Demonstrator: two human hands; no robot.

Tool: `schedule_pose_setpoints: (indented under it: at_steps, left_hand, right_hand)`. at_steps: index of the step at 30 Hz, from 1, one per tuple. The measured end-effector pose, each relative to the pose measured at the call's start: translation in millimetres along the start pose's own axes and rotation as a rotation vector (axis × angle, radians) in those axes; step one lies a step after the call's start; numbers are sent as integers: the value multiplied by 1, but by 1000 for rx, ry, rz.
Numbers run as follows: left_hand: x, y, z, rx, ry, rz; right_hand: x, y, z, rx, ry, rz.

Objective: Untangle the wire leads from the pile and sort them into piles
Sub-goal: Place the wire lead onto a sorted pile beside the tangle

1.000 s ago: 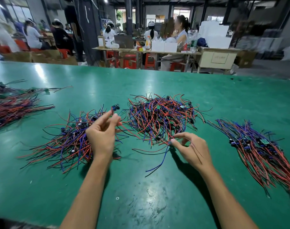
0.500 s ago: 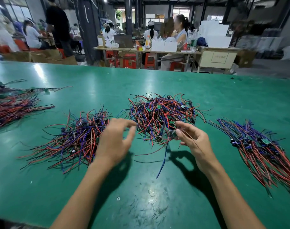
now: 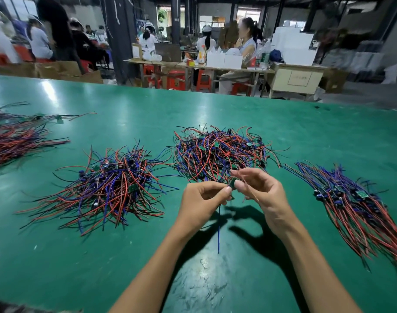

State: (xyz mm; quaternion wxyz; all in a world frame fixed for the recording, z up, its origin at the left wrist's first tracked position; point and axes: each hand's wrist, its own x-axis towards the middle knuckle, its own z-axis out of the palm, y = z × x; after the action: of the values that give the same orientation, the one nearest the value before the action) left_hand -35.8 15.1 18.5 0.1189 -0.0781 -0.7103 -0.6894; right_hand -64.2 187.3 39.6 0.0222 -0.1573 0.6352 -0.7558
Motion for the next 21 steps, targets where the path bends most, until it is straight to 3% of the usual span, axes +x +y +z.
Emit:
schedule_pose_setpoints:
  at_steps: [12,16,21]
  left_hand:
    - [-7,1,3,65,52,27]
    - [-8,-2,1,378,181,325]
    - [-10,-4,-4,705,151,641]
  right_hand:
    - [-1,-4,3,49,34,65]
    - [-2,-4,7,40,34,32]
    - [0,3,10,29,104,45]
